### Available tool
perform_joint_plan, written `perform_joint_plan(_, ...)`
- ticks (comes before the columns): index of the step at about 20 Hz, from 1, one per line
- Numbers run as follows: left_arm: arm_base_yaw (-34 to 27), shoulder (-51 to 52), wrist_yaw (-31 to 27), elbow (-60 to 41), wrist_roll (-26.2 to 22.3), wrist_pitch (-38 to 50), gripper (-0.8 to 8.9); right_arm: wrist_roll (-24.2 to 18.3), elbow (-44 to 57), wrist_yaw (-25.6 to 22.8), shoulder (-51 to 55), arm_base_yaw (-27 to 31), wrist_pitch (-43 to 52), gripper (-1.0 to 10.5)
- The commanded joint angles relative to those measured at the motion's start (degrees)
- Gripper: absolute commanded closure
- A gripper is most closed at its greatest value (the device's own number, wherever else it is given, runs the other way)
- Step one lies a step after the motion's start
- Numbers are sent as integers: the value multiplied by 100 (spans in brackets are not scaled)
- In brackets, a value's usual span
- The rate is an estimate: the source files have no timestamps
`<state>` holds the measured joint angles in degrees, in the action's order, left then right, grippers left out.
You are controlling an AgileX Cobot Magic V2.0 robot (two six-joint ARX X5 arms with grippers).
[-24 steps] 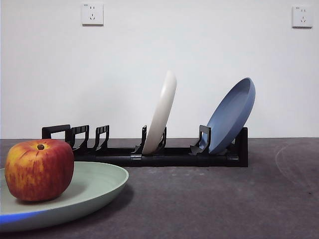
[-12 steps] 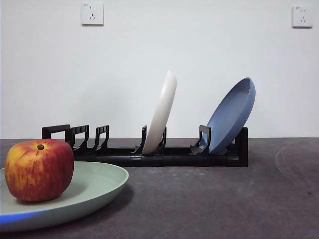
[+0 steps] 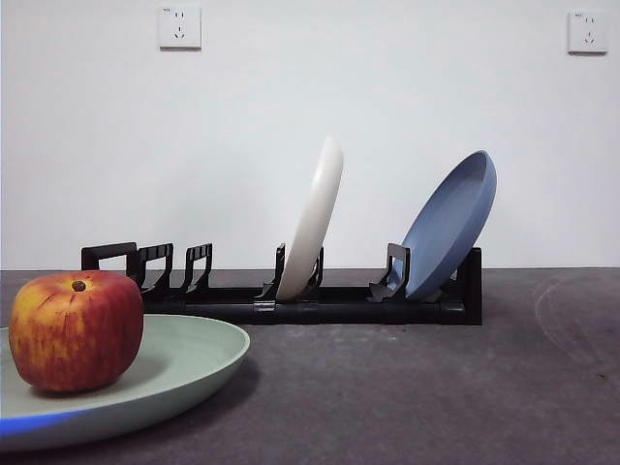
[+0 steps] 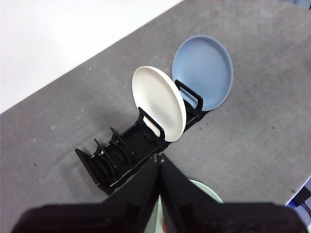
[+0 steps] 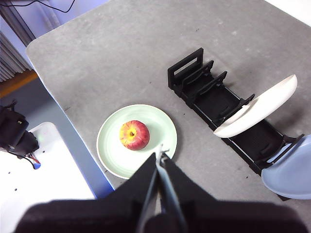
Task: Take the green plate from the plate rack,put the plate on the table,take the apple from the table,put the apple in the plate
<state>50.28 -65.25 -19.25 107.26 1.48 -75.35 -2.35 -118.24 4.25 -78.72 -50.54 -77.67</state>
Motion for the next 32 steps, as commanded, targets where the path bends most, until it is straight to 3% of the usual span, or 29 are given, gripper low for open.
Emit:
perform_joint_plan(1,-216,63,26,-7,-44,42,818,-2,22,-24,-15,-2,-133,946)
perform_joint_plan(3,-614,109,96,-7,160,267,818,-2,22,-24,-15,0,-133,946)
perform_joint_plan(5,-1244,216,619,-15,662,710,818,-2,22,-24,-15,-2,-133,946)
perform_joint_plan(8,-2212,560,1574,-616,647,1980,818,-2,22,-24,-15,-2,-133,946)
perform_joint_plan(13,-3226,2063,3093,-4009,315,5134,818,-2,22,-24,-15,0,-133,946)
perform_joint_plan(17,-3792,3473,3279,-6942,339,6618,818,-2,22,-24,-15,-2,-136,946)
perform_joint_plan(23,-4470,5252,3279,-9202,367,6710,818,-2,22,-24,-15,-2,-133,946)
perform_joint_plan(32,-4699,6492,3250,-10491,85,6286,818,-2,22,-24,-15,0,-136,946)
